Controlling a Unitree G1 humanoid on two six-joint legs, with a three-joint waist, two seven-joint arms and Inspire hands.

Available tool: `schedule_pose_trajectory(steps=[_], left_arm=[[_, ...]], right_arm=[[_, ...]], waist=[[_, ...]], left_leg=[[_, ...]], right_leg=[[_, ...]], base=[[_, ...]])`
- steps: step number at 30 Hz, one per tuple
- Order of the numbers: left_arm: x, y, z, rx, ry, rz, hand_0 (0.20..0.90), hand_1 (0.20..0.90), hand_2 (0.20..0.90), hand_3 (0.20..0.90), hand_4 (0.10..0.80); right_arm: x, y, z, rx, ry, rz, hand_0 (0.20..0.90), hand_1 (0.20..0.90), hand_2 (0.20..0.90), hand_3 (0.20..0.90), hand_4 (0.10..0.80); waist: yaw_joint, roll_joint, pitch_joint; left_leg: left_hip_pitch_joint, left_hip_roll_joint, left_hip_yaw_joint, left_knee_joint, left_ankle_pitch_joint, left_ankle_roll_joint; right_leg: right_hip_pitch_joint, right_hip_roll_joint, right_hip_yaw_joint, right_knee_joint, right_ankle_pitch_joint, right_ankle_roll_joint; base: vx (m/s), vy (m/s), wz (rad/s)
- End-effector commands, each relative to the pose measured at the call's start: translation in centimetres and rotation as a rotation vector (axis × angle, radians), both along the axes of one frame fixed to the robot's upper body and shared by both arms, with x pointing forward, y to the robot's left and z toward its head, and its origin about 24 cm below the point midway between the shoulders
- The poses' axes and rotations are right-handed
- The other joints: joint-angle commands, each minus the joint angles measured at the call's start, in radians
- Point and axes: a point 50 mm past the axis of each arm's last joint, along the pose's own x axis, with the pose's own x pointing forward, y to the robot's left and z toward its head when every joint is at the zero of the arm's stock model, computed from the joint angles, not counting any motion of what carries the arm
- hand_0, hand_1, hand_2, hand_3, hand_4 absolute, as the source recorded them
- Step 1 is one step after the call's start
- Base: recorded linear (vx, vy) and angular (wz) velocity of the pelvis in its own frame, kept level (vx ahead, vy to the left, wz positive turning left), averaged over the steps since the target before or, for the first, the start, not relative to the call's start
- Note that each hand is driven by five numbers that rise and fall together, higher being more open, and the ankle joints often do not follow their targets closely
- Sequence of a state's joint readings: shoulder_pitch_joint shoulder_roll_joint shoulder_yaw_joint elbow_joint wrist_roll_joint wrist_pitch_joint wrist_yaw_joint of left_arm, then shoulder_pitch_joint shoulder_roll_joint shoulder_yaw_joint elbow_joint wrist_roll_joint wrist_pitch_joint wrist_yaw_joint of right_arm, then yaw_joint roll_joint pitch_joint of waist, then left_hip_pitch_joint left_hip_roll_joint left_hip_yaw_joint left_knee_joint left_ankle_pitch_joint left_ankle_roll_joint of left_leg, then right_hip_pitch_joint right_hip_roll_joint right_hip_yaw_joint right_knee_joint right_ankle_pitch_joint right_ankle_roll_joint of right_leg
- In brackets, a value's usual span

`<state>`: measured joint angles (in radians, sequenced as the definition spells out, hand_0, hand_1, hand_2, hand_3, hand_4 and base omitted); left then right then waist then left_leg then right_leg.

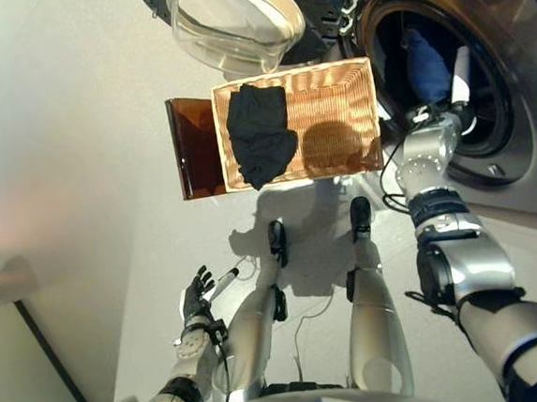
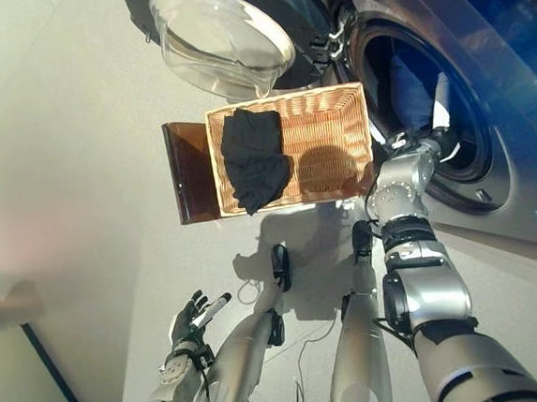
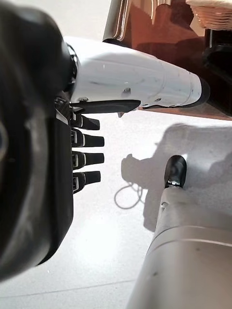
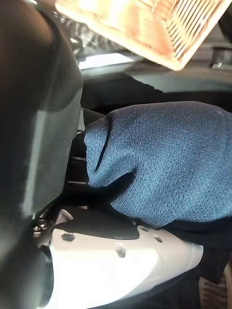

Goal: Pick up the clothes and place them into the washing machine

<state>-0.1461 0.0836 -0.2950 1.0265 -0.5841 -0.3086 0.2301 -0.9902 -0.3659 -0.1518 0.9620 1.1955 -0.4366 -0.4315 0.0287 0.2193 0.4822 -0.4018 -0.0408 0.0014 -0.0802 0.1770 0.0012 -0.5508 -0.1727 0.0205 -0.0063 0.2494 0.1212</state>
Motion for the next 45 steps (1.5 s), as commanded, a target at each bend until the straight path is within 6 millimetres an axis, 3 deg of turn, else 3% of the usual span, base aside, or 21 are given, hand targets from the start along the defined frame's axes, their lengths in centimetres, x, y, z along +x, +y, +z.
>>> schedule_pose_trajectory(steps=[1, 10, 19, 27, 33, 36, 45], left_arm=[[-0.6, 0.4, -0.1, 0.006, -0.006, -0.018, 0.900, 0.900, 0.900, 0.900, 0.800], [0.2, -0.6, 0.6, -0.014, -0.059, -0.065, 0.900, 0.900, 0.900, 0.900, 0.800], [0.4, -1.1, 0.6, -0.006, -0.051, -0.077, 0.900, 0.900, 0.900, 0.900, 0.800], [0.7, -1.1, 0.8, 0.009, -0.060, -0.071, 0.900, 0.900, 0.900, 0.900, 0.800], [0.6, -1.1, 0.7, 0.012, -0.057, -0.067, 0.900, 0.900, 0.900, 0.900, 0.800], [0.6, -1.0, 0.7, 0.018, -0.051, -0.062, 0.900, 0.900, 0.900, 0.900, 0.800], [0.5, -0.7, 0.5, 0.017, -0.038, -0.042, 0.900, 0.900, 0.900, 0.900, 0.800]], right_arm=[[-0.4, -2.4, 7.4, -0.093, -0.235, -0.084, 0.200, 0.200, 0.200, 0.200, 0.300], [-1.4, -5.6, 11.1, -0.042, -0.268, -0.172, 0.200, 0.200, 0.200, 0.200, 0.300], [-4.0, -7.8, 15.8, 0.132, -0.517, -0.298, 0.200, 0.200, 0.200, 0.200, 0.300], [-5.9, -9.2, 17.7, 0.189, -0.639, -0.385, 0.200, 0.200, 0.200, 0.200, 0.300], [-6.1, -9.3, 18.0, 0.182, -0.626, -0.393, 0.211, 0.211, 0.211, 0.211, 0.308], [-5.8, -9.2, 17.9, 0.171, -0.587, -0.387, 0.900, 0.900, 0.900, 0.900, 0.800], [-4.8, -8.2, 17.1, 0.167, -0.549, -0.351, 0.900, 0.900, 0.900, 0.900, 0.800]], waist=[[0.012, 0.021, -0.025], [0.022, 0.063, 0.008], [0.032, 0.097, -0.010], [0.034, 0.094, -0.042], [0.034, 0.093, -0.053], [0.033, 0.091, -0.053], [0.031, 0.086, -0.052]], left_leg=[[0.014, -0.008, 0.008, -0.006, -0.059, -0.071], [-0.024, -0.015, 0.020, -0.007, -0.051, -0.077], [-0.049, -0.029, 0.016, -0.007, -0.051, -0.079], [-0.044, -0.036, 0.012, -0.007, -0.055, -0.078], [-0.040, -0.038, 0.013, -0.007, -0.058, -0.078], [-0.041, -0.037, 0.015, -0.007, -0.059, -0.078], [-0.038, -0.035, 0.018, -0.007, -0.058, -0.075]], right_leg=[[-0.020, -0.045, 0.033, 0.124, -0.169, 0.013], [-0.083, -0.045, 0.055, 0.143, -0.166, 0.012], [-0.106, -0.053, 0.068, 0.148, -0.174, 0.015], [-0.096, -0.058, 0.064, 0.135, -0.169, 0.017], [-0.088, -0.060, 0.067, 0.126, -0.168, 0.017], [-0.086, -0.061, 0.067, 0.123, -0.166, 0.017], [-0.082, -0.058, 0.067, 0.122, -0.166, 0.013]], base=[[0.000, 0.000, 0.00], [0.003, 0.006, -0.04], [0.022, 0.007, -0.05], [0.022, 0.009, 0.03], [0.006, 0.003, 0.01], [0.000, 0.000, 0.00], [0.000, 0.000, 0.00]])
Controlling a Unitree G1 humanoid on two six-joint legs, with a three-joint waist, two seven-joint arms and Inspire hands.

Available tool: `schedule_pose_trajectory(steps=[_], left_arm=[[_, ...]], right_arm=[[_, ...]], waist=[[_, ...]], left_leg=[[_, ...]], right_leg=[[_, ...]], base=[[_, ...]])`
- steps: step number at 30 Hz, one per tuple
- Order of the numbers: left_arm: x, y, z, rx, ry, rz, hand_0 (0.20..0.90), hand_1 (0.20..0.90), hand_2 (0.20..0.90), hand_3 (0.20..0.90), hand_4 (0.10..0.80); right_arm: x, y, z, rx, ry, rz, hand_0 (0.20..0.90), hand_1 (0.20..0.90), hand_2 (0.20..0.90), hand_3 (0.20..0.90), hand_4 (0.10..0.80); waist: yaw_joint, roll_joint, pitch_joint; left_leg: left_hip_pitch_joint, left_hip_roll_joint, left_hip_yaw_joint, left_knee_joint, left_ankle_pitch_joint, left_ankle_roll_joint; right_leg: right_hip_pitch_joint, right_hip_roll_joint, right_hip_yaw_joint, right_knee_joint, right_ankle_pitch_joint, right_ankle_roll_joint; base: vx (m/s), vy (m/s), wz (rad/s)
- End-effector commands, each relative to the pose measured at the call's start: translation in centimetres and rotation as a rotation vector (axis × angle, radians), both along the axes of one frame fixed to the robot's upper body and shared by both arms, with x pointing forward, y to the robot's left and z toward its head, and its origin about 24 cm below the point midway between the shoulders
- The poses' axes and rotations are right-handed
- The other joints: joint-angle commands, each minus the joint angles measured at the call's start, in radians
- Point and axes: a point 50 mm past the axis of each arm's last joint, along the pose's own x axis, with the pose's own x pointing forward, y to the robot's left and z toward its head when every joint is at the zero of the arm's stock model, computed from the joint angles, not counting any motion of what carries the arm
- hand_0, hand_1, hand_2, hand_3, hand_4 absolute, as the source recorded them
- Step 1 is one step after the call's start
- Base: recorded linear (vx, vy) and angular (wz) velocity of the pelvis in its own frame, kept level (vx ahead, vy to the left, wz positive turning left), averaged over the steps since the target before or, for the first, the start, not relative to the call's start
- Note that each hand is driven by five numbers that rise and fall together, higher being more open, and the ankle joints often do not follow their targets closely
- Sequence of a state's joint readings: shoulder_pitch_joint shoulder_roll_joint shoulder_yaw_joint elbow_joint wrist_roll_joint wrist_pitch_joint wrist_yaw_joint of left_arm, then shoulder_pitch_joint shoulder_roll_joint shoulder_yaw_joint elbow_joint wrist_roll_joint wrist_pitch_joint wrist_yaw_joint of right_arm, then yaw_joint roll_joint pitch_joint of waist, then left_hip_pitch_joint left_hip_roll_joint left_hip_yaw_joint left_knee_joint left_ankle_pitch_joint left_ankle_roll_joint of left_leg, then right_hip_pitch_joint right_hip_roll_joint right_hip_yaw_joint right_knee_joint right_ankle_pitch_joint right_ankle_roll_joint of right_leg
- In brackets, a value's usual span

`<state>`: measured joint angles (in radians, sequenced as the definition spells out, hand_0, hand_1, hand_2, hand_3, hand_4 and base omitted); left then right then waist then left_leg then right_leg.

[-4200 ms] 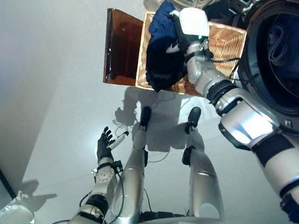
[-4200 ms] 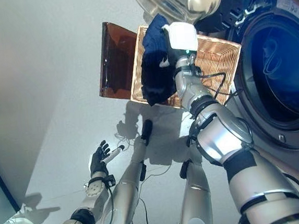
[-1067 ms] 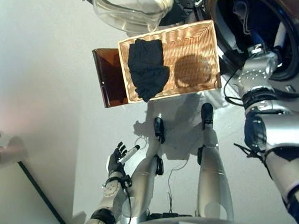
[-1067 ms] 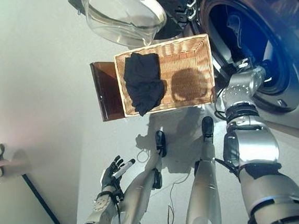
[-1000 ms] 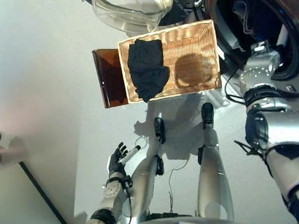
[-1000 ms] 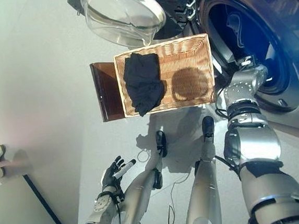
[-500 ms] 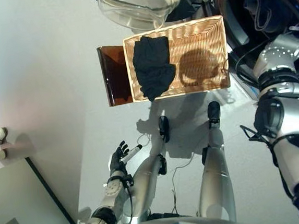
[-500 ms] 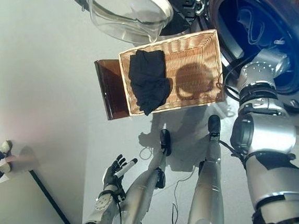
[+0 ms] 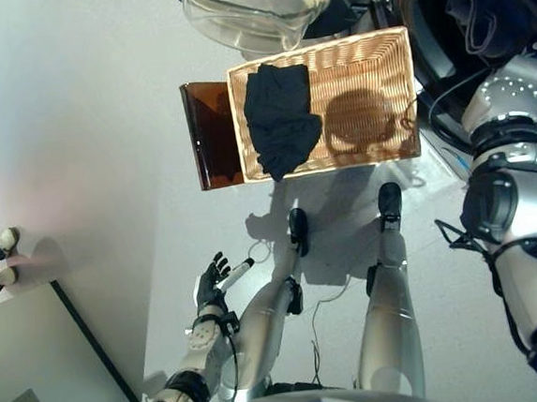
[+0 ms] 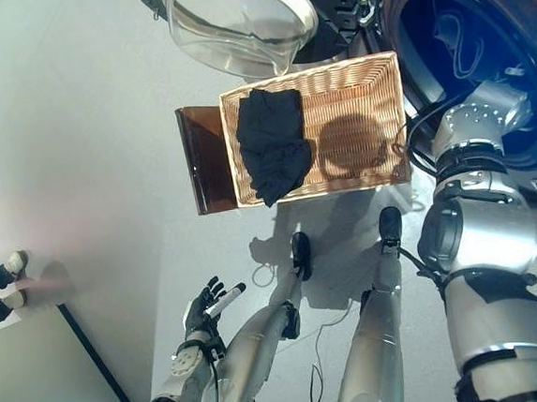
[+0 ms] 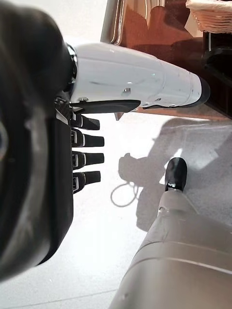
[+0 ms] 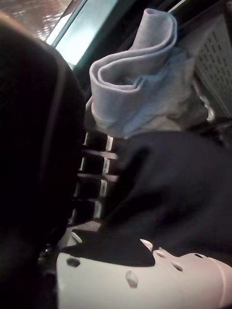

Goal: Pick up the clothes and place them into the washing machine

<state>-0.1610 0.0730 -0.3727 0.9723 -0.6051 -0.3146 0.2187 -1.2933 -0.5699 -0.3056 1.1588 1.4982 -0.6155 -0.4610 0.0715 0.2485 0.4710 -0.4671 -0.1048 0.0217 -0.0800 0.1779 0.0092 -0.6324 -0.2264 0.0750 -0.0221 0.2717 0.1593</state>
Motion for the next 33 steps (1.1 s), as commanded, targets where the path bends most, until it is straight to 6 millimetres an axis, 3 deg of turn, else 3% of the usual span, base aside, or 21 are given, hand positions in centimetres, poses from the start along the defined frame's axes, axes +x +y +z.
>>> schedule_pose_trajectory(steps=[1, 14, 26, 33], left_arm=[[-0.7, 1.4, -0.5, 0.051, 0.027, 0.042, 0.900, 0.900, 0.900, 0.900, 0.800], [-1.1, 1.6, -0.8, 0.046, 0.044, 0.060, 0.900, 0.900, 0.900, 0.900, 0.800], [-1.6, 2.0, -1.3, 0.050, 0.079, 0.088, 0.900, 0.900, 0.900, 0.900, 0.800], [-1.5, 2.5, -1.3, 0.064, 0.085, 0.115, 0.900, 0.900, 0.900, 0.900, 0.800]], right_arm=[[-2.8, -1.4, 8.8, -0.268, -0.173, -0.135, 0.900, 0.900, 0.900, 0.900, 0.800], [-1.9, -0.1, 7.9, -0.293, -0.175, -0.094, 0.900, 0.900, 0.900, 0.900, 0.800], [-0.1, 2.8, 5.1, -0.293, -0.116, -0.012, 0.900, 0.900, 0.900, 0.900, 0.800], [1.7, 9.1, 1.8, -0.425, -0.066, 0.149, 0.900, 0.900, 0.900, 0.900, 0.800]], waist=[[-0.011, 0.056, -0.041], [-0.009, 0.045, -0.042], [-0.011, 0.025, -0.051], [-0.020, -0.010, -0.038]], left_leg=[[0.028, 0.029, -0.002, -0.007, -0.059, -0.083], [0.034, 0.030, -0.006, -0.007, -0.055, -0.082], [0.050, 0.036, -0.004, -0.006, -0.053, -0.077], [0.056, 0.040, 0.006, 0.015, -0.060, -0.071]], right_leg=[[0.000, -0.003, 0.013, 0.138, -0.188, -0.025], [0.013, -0.001, 0.011, 0.140, -0.192, -0.028], [0.035, 0.003, 0.004, 0.135, -0.190, -0.030], [0.057, 0.006, 0.003, 0.125, -0.181, -0.032]], base=[[0.000, 0.000, 0.00], [0.000, 0.000, 0.00], [0.000, 0.000, 0.00], [-0.016, 0.001, -0.01]])
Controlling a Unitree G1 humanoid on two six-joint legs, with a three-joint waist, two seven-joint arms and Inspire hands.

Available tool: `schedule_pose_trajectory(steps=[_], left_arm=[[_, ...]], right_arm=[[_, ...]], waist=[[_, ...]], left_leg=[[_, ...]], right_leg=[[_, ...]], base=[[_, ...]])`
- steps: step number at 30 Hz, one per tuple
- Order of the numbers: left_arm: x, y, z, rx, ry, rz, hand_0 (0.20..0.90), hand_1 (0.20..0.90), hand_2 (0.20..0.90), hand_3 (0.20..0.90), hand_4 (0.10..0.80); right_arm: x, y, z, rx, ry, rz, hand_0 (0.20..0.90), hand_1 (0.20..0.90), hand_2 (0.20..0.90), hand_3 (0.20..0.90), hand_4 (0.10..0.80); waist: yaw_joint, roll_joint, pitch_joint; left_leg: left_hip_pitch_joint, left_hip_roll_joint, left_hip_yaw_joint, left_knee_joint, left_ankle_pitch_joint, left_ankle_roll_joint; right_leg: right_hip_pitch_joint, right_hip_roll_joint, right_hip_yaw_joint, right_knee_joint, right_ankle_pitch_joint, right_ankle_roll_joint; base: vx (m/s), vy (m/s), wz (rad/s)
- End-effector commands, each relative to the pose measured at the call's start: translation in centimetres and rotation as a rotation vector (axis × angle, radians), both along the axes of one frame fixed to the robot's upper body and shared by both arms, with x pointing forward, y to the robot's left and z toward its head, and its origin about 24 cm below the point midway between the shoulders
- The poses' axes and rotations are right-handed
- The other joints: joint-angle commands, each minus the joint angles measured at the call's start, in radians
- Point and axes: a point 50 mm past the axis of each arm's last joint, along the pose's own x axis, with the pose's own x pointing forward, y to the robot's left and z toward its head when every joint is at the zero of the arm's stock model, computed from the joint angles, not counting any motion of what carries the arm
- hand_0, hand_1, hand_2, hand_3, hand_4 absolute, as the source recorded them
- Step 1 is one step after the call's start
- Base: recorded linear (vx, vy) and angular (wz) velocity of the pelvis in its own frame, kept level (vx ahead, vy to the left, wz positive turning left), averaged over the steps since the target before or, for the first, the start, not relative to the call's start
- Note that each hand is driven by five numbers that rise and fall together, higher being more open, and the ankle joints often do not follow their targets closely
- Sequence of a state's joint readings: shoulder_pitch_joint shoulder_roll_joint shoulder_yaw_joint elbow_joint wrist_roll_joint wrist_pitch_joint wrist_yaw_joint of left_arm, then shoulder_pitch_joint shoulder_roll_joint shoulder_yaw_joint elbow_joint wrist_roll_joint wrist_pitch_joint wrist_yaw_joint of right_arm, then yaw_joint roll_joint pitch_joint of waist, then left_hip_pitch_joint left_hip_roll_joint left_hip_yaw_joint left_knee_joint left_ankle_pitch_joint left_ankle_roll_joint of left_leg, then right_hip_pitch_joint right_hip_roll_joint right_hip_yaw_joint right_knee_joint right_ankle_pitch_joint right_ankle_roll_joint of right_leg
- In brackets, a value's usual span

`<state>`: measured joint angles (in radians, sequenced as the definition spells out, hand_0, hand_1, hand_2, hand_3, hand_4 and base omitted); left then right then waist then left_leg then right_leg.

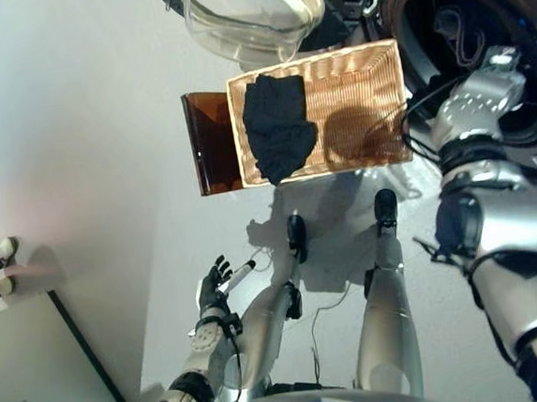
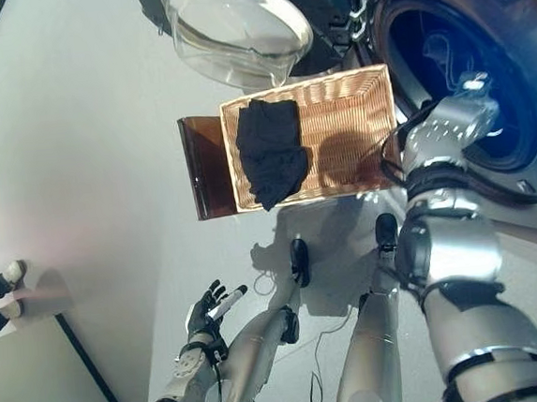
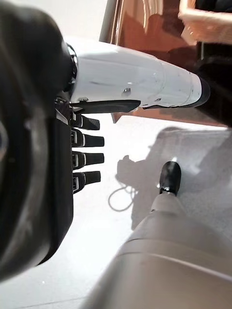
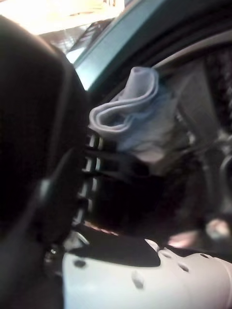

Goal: Pick up the clothes and place them into the washing machine

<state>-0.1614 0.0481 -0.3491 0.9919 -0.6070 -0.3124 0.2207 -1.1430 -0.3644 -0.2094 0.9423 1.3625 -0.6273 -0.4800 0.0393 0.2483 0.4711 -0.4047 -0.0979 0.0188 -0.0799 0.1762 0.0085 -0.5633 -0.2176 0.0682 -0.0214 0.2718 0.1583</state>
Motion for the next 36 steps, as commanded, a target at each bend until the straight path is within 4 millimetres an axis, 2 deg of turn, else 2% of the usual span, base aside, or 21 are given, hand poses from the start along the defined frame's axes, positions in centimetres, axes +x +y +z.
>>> schedule_pose_trajectory(steps=[1, 2, 10, 14, 19, 20, 21, 22, 23, 24, 25, 26, 27, 28, 30, 31, 32, 33, 35, 36], left_arm=[[-1.3, 3.2, -1.0, 0.091, 0.070, 0.101, 0.900, 0.900, 0.900, 0.900, 0.800], [-1.3, 3.2, -1.0, 0.091, 0.072, 0.102, 0.900, 0.900, 0.900, 0.900, 0.800], [-1.5, 4.2, -1.0, 0.107, 0.072, 0.143, 0.900, 0.900, 0.900, 0.900, 0.800], [-1.6, 4.4, -1.0, 0.117, 0.071, 0.149, 0.900, 0.900, 0.900, 0.900, 0.800], [-1.6, 4.8, -0.8, 0.133, 0.060, 0.165, 0.900, 0.900, 0.900, 0.900, 0.800], [-1.5, 5.0, -0.7, 0.137, 0.048, 0.172, 0.900, 0.900, 0.900, 0.900, 0.800], [-1.5, 5.0, -0.7, 0.137, 0.049, 0.172, 0.900, 0.900, 0.900, 0.900, 0.800], [-1.4, 5.2, -0.5, 0.143, 0.034, 0.177, 0.900, 0.900, 0.900, 0.900, 0.800], [-1.4, 5.1, -0.5, 0.143, 0.033, 0.177, 0.900, 0.900, 0.900, 0.900, 0.800], [-1.2, 5.4, -0.3, 0.157, 0.020, 0.179, 0.900, 0.900, 0.900, 0.900, 0.800], [-1.2, 5.4, -0.3, 0.157, 0.020, 0.179, 0.900, 0.900, 0.900, 0.900, 0.800], [-1.1, 5.5, -0.1, 0.161, 0.006, 0.183, 0.900, 0.900, 0.900, 0.900, 0.800], [-0.8, 5.7, 0.2, 0.172, -0.012, 0.185, 0.900, 0.900, 0.900, 0.900, 0.800], [-0.8, 5.7, 0.2, 0.172, -0.013, 0.185, 0.900, 0.900, 0.900, 0.900, 0.800], [-0.5, 6.2, 0.7, 0.188, -0.042, 0.189, 0.900, 0.900, 0.900, 0.900, 0.800], [-0.5, 6.2, 0.7, 0.188, -0.043, 0.190, 0.900, 0.900, 0.900, 0.900, 0.800], [-0.4, 6.5, 0.8, 0.204, -0.050, 0.185, 0.900, 0.900, 0.900, 0.900, 0.800], [-0.4, 6.5, 0.8, 0.204, -0.050, 0.185, 0.900, 0.900, 0.900, 0.900, 0.800], [-0.1, 6.7, 1.1, 0.216, -0.068, 0.177, 0.900, 0.900, 0.900, 0.900, 0.800], [-0.1, 6.7, 1.1, 0.216, -0.068, 0.177, 0.900, 0.900, 0.900, 0.900, 0.800]], right_arm=[[0.1, 4.2, 3.7, -0.266, -0.115, 0.068, 0.900, 0.900, 0.900, 0.900, 0.800], [0.1, 4.4, 3.7, -0.266, -0.113, 0.069, 0.900, 0.900, 0.900, 0.900, 0.800], [0.4, 9.3, 0.5, -0.434, -0.026, 0.213, 0.900, 0.900, 0.900, 0.900, 0.800], [0.4, 10.4, -0.3, -0.499, 0.015, 0.242, 0.900, 0.900, 0.900, 0.900, 0.800], [0.2, 12.3, -0.8, -0.706, 0.079, 0.275, 0.900, 0.900, 0.900, 0.900, 0.800], [0.1, 12.7, -1.0, -0.811, 0.113, 0.276, 0.900, 0.900, 0.900, 0.900, 0.800], [0.1, 12.8, -1.0, -0.812, 0.115, 0.276, 0.900, 0.900, 0.900, 0.900, 0.800], [0.0, 13.4, -1.1, -0.972, 0.158, 0.260, 0.900, 0.900, 0.900, 0.900, 0.800], [0.0, 13.4, -1.1, -0.973, 0.158, 0.260, 0.900, 0.900, 0.900, 0.900, 0.800], [0.0, 13.8, -1.4, -1.158, 0.220, 0.225, 0.900, 0.900, 0.900, 0.900, 0.800], [0.0, 13.8, -1.3, -1.159, 0.219, 0.225, 0.900, 0.900, 0.900, 0.900, 0.800], [0.0, 13.9, -1.3, -1.245, 0.247, 0.201, 0.900, 0.900, 0.900, 0.900, 0.800], [0.1, 14.3, -1.0, -1.443, 0.289, 0.149, 0.900, 0.900, 0.900, 0.900, 0.800], [0.1, 14.3, -1.0, -1.443, 0.289, 0.149, 0.900, 0.900, 0.900, 0.900, 0.800], [0.4, 14.5, -0.6, -1.735, 0.375, 0.031, 0.900, 0.900, 0.900, 0.900, 0.800], [0.4, 14.5, -0.6, -1.735, 0.375, 0.030, 0.900, 0.900, 0.900, 0.900, 0.800], [0.7, 14.6, -0.3, -1.930, 0.436, -0.063, 0.900, 0.900, 0.900, 0.900, 0.800], [0.7, 14.6, -0.3, -1.930, 0.435, -0.063, 0.900, 0.900, 0.900, 0.900, 0.800], [1.2, 14.9, 0.1, -2.110, 0.501, -0.152, 0.900, 0.900, 0.900, 0.900, 0.800], [1.2, 15.0, 0.1, -2.110, 0.501, -0.152, 0.900, 0.900, 0.900, 0.900, 0.800]], waist=[[0.008, -0.022, -0.034], [0.007, -0.023, -0.034], [0.008, -0.061, -0.021], [0.010, -0.070, -0.022], [0.012, -0.088, -0.016], [0.014, -0.098, -0.013], [0.013, -0.098, -0.013], [0.012, -0.106, -0.006], [0.013, -0.106, -0.008], [0.013, -0.116, -0.001], [0.013, -0.116, -0.003], [0.014, -0.120, 0.001], [0.016, -0.127, 0.005], [0.017, -0.127, 0.002], [0.022, -0.136, 0.011], [0.023, -0.136, 0.008], [0.027, -0.140, 0.017], [0.028, -0.140, 0.015], [0.037, -0.143, 0.021], [0.036, -0.143, 0.022]], left_leg=[[-0.010, 0.036, 0.011, 0.027, -0.060, -0.070], [-0.010, 0.035, 0.011, 0.029, -0.060, -0.070], [-0.013, 0.045, 0.004, 0.044, -0.056, -0.071], [-0.004, 0.048, -0.002, 0.035, -0.050, -0.072], [0.007, 0.053, -0.007, 0.027, -0.044, -0.073], [0.009, 0.056, -0.009, 0.027, -0.042, -0.073], [0.010, 0.056, -0.009, 0.027, -0.042, -0.073], [0.015, 0.058, -0.013, 0.028, -0.042, -0.073], [0.011, 0.058, -0.013, 0.028, -0.039, -0.073], [0.013, 0.060, -0.017, 0.027, -0.038, -0.074], [0.010, 0.060, -0.017, 0.027, -0.036, -0.074], [0.012, 0.061, -0.018, 0.027, -0.036, -0.075], [0.011, 0.065, -0.021, 0.027, -0.034, -0.076], [0.008, 0.065, -0.020, 0.027, -0.032, -0.076], [0.006, 0.067, -0.027, 0.027, -0.030, -0.079], [0.003, 0.067, -0.026, 0.027, -0.028, -0.079], [0.004, 0.069, -0.031, 0.028, -0.028, -0.080], [0.000, 0.069, -0.031, 0.028, -0.026, -0.080], [-0.005, 0.070, -0.037, 0.029, -0.023, -0.081], [-0.005, 0.070, -0.037, 0.029, -0.023, -0.081]], right_leg=[[-0.007, -0.003, 0.009, 0.123, -0.178, -0.032], [-0.006, -0.003, 0.009, 0.122, -0.178, -0.032], [0.017, 0.003, -0.002, 0.119, -0.171, -0.038], [0.025, 0.006, -0.009, 0.118, -0.171, -0.038], [0.035, 0.009, -0.021, 0.117, -0.168, -0.038], [0.039, 0.011, -0.024, 0.118, -0.168, -0.038], [0.040, 0.011, -0.024, 0.118, -0.168, -0.038], [0.045, 0.011, -0.029, 0.123, -0.171, -0.037], [0.042, 0.011, -0.028, 0.121, -0.167, -0.037], [0.046, 0.013, -0.032, 0.123, -0.169, -0.036], [0.044, 0.013, -0.031, 0.121, -0.166, -0.036], [0.046, 0.013, -0.034, 0.123, -0.168, -0.035], [0.046, 0.014, -0.039, 0.122, -0.166, -0.035], [0.043, 0.014, -0.038, 0.120, -0.163, -0.035], [0.045, 0.015, -0.045, 0.124, -0.164, -0.033], [0.041, 0.016, -0.044, 0.122, -0.161, -0.033], [0.045, 0.016, -0.050, 0.127, -0.164, -0.032], [0.042, 0.016, -0.049, 0.126, -0.162, -0.032], [0.039, 0.016, -0.052, 0.129, -0.162, -0.033], [0.039, 0.016, -0.053, 0.130, -0.162, -0.033]], base=[[-0.034, 0.000, -0.04], [-0.036, -0.008, -0.01], [-0.021, -0.011, 0.05], [0.000, 0.000, 0.00], [-0.008, -0.018, 0.04], [-0.012, -0.023, -0.04], [-0.010, -0.030, 0.03], [-0.011, -0.013, 0.06], [-0.021, -0.031, 0.11], [-0.020, -0.018, 0.09], [-0.018, -0.028, 0.09], [-0.023, -0.022, 0.05], [0.000, 0.000, 0.00], [0.000, 0.000, 0.00], [0.000, 0.000, 0.00], [-0.026, -0.035, 0.04], [-0.017, -0.019, 0.04], [-0.017, -0.024, 0.06], [-0.014, -0.012, 0.04], [-0.015, -0.013, 0.07]])
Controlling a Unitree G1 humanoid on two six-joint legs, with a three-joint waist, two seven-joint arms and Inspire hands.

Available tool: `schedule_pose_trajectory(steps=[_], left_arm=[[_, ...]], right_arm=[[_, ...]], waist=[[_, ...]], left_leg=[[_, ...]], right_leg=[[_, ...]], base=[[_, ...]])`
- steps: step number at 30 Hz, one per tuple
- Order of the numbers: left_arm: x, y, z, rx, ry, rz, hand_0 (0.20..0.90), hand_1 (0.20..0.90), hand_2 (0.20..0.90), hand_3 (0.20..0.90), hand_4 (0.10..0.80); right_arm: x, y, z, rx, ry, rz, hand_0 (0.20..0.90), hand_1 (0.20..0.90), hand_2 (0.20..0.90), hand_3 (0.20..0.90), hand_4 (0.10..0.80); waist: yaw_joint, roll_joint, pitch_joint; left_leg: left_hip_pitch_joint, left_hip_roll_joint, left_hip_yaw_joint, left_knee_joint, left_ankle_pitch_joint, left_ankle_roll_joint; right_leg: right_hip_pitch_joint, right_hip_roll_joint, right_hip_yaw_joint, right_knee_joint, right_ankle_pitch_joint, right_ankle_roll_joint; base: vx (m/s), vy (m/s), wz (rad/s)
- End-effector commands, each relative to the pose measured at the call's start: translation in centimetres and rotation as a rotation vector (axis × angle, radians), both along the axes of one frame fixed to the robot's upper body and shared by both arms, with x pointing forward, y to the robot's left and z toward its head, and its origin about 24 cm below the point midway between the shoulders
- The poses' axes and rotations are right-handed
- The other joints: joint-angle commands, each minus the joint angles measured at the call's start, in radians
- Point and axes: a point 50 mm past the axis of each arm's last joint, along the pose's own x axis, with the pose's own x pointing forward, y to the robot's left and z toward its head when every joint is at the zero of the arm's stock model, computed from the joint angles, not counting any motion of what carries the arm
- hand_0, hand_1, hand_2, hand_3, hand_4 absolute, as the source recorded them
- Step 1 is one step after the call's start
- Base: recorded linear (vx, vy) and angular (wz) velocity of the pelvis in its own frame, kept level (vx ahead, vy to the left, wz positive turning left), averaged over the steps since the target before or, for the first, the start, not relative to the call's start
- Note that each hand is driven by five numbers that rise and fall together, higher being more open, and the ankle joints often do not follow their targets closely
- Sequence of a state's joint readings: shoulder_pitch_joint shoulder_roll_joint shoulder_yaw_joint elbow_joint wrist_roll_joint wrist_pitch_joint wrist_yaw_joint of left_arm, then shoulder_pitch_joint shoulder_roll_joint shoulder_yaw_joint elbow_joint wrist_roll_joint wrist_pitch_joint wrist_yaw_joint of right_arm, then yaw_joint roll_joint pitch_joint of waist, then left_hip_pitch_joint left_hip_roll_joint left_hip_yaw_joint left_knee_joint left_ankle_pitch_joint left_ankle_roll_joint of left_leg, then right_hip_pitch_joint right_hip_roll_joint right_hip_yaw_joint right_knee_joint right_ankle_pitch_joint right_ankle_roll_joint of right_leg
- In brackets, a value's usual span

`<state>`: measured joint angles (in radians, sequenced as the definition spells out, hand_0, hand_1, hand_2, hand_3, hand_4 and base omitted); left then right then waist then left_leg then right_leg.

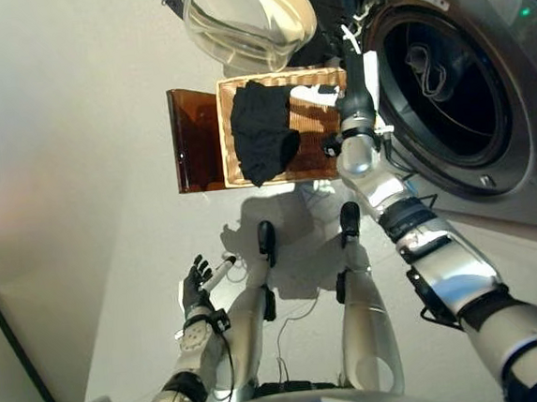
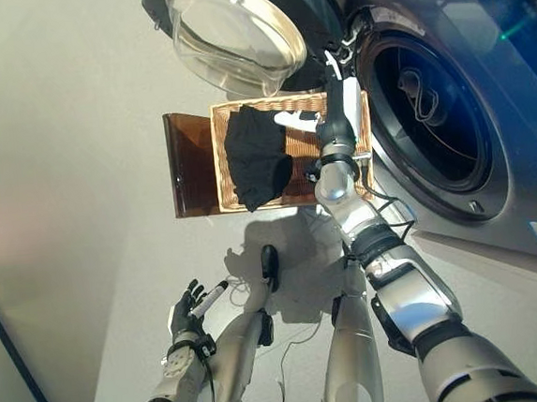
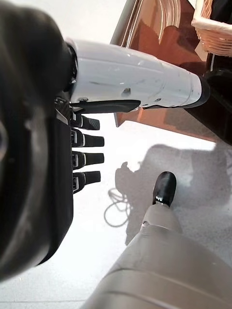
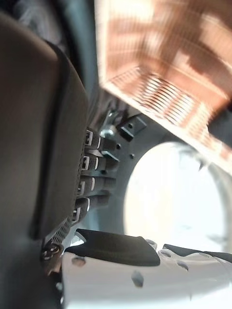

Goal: Pick up the clothes and place them into the washing machine

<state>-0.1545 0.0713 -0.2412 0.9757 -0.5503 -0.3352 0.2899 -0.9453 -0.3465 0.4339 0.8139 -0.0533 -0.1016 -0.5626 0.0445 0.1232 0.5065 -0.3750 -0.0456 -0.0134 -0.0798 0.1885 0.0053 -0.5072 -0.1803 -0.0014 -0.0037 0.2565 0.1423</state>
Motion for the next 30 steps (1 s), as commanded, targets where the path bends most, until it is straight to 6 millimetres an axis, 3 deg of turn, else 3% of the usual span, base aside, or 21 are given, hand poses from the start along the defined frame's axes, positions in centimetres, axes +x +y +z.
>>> schedule_pose_trajectory(steps=[1, 5, 13, 20, 30], left_arm=[[-0.3, 4.3, 0.7, 0.147, -0.039, 0.049, 0.900, 0.900, 0.900, 0.900, 0.800], [0.3, 4.2, 1.3, 0.156, -0.073, 0.025, 0.900, 0.900, 0.900, 0.900, 0.800], [1.3, 4.0, 2.1, 0.152, -0.115, 0.003, 0.900, 0.900, 0.900, 0.900, 0.800], [2.3, 3.6, 2.8, 0.148, -0.148, -0.001, 0.900, 0.900, 0.900, 0.900, 0.800], [3.3, 3.3, 3.9, 0.141, -0.204, -0.008, 0.900, 0.900, 0.900, 0.900, 0.800]], right_arm=[[0.5, 2.6, 5.8, -0.271, -0.200, 0.045, 0.900, 0.900, 0.900, 0.900, 0.800], [1.1, 3.1, 5.4, -0.600, -0.189, -0.017, 0.900, 0.900, 0.900, 0.900, 0.800], [1.9, 3.8, 5.8, -0.960, -0.175, -0.077, 0.900, 0.900, 0.900, 0.900, 0.800], [2.3, 4.9, 5.9, -1.112, -0.170, -0.106, 0.900, 0.900, 0.900, 0.900, 0.800], [2.5, 5.3, 7.2, -1.109, -0.169, -0.132, 0.900, 0.900, 0.900, 0.900, 0.800]], waist=[[0.033, -0.019, -0.010], [0.045, -0.023, 0.004], [0.069, -0.029, 0.013], [0.098, -0.041, 0.014], [0.125, -0.036, 0.014]], left_leg=[[-0.036, 0.018, -0.007, 0.027, -0.034, -0.079], [-0.050, 0.021, -0.016, 0.023, -0.025, -0.083], [-0.092, 0.021, -0.040, 0.011, -0.008, -0.088], [-0.157, 0.025, -0.070, 0.014, 0.006, -0.092], [-0.217, 0.022, -0.096, 0.014, 0.019, -0.094]], right_leg=[[-0.018, -0.021, 0.015, 0.111, -0.146, -0.017], [-0.025, -0.020, 0.004, 0.110, -0.143, -0.014], [-0.058, -0.019, -0.012, 0.114, -0.142, -0.013], [-0.104, -0.022, -0.043, 0.122, -0.147, -0.014], [-0.143, -0.033, -0.068, 0.126, -0.147, -0.014]], base=[[-0.012, -0.010, 0.09], [-0.010, -0.011, 0.06], [-0.008, -0.010, 0.10], [-0.015, -0.021, 0.15], [-0.005, -0.002, 0.10]])
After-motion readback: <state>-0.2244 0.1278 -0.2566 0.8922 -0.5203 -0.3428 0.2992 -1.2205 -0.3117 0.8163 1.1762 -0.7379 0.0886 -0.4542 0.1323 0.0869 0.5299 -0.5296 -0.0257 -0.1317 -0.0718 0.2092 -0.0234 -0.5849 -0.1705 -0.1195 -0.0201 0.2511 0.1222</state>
